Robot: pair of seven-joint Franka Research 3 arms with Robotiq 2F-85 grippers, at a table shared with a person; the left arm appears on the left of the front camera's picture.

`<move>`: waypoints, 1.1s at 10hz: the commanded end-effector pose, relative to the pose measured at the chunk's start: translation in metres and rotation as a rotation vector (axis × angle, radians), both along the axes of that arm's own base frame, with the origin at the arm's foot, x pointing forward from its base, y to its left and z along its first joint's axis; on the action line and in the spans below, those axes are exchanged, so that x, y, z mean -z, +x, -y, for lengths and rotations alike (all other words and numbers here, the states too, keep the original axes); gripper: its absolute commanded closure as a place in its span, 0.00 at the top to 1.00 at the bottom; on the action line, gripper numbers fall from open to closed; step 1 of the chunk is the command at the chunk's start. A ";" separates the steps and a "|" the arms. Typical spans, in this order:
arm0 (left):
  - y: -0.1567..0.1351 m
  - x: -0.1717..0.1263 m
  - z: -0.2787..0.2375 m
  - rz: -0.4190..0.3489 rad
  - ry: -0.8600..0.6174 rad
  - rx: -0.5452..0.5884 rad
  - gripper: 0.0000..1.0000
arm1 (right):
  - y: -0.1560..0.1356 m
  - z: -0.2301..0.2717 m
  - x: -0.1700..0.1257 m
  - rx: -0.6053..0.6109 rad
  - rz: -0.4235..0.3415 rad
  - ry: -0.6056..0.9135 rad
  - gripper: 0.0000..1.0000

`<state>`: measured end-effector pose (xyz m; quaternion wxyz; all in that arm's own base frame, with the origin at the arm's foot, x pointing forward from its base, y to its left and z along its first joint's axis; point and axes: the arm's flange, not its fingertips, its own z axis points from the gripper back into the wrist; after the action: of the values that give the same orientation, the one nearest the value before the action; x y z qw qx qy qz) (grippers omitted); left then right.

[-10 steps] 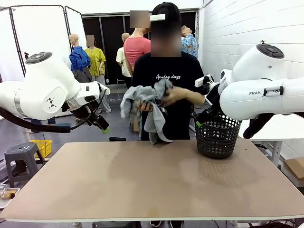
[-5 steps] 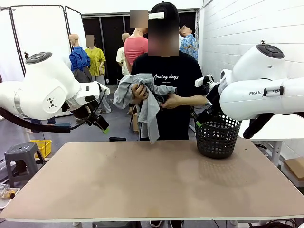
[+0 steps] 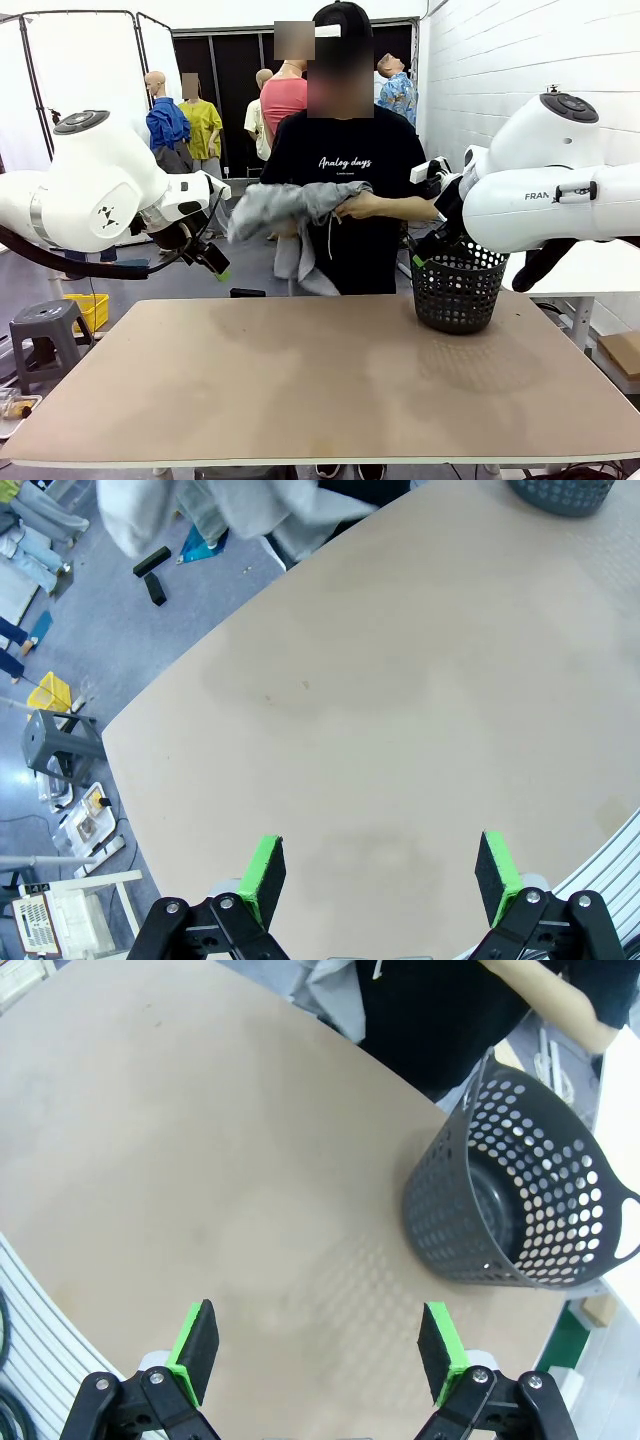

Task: Fold the training pants.
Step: Grab both ends of the Training pants handed by a person.

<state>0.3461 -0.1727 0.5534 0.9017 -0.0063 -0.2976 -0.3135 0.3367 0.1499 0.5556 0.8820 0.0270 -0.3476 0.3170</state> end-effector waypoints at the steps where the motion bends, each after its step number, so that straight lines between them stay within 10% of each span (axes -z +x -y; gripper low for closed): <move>1: 0.000 0.001 -0.002 -0.001 0.002 0.004 1.00 | 0.000 0.000 0.000 0.000 0.000 0.000 1.00; 11: 0.000 0.001 -0.002 -0.001 0.002 0.004 1.00 | 0.000 0.000 0.000 0.000 0.000 0.000 1.00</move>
<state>0.3461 -0.1727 0.5534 0.9017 -0.0063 -0.2976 -0.3135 0.3367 0.1499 0.5556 0.8820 0.0270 -0.3476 0.3170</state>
